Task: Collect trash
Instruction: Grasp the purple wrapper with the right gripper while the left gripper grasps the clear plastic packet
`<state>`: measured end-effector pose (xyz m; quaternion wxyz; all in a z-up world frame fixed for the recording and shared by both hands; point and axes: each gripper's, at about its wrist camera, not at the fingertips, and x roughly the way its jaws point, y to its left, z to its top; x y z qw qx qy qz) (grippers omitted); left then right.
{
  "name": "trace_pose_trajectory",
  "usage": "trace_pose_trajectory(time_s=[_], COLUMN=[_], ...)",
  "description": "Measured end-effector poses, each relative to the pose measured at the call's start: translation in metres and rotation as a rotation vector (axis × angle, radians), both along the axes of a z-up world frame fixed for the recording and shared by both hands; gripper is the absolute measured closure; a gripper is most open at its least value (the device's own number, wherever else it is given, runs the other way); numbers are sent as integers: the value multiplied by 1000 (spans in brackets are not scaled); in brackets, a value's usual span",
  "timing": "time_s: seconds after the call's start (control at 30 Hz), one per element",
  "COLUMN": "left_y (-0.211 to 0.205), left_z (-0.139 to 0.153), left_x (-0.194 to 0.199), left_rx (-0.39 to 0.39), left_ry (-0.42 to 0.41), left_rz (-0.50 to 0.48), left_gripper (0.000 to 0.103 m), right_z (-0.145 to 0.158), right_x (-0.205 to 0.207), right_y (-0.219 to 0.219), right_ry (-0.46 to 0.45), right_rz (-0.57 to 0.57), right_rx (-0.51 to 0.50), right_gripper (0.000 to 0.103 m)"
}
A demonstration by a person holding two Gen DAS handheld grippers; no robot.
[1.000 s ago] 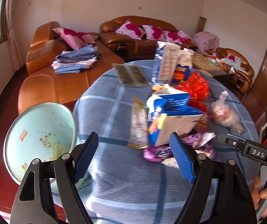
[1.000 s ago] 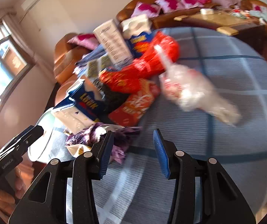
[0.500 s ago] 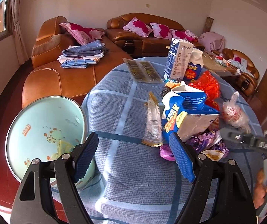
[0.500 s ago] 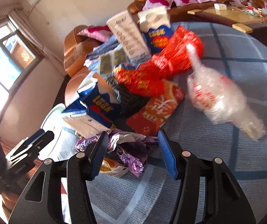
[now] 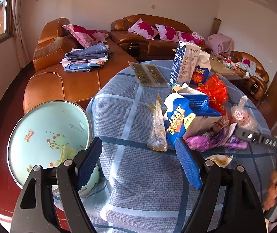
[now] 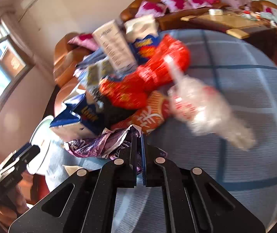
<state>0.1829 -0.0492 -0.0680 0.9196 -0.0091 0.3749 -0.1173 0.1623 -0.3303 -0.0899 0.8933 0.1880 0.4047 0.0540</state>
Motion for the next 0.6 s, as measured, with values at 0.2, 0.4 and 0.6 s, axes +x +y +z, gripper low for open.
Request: trace_pose_trajectory(time_s=[0.2,0.4,0.6], left_y=[-9,-23,-33], left_z=[-8,-26,-39], left_x=[12,34,55], left_rx=[7,26,20], left_ry=[16,66,103], left_rz=[-11,-8,-24], left_gripper=[27,29,55], right_z=[27,42,36], right_x=[-21,-30,-27], right_y=[-37,-49,-50], right_ry=[-101,-165,-159], right_rz=[-159,-213,-212], right_rx=[-22,-49,-28], right_gripper=[100,100,100])
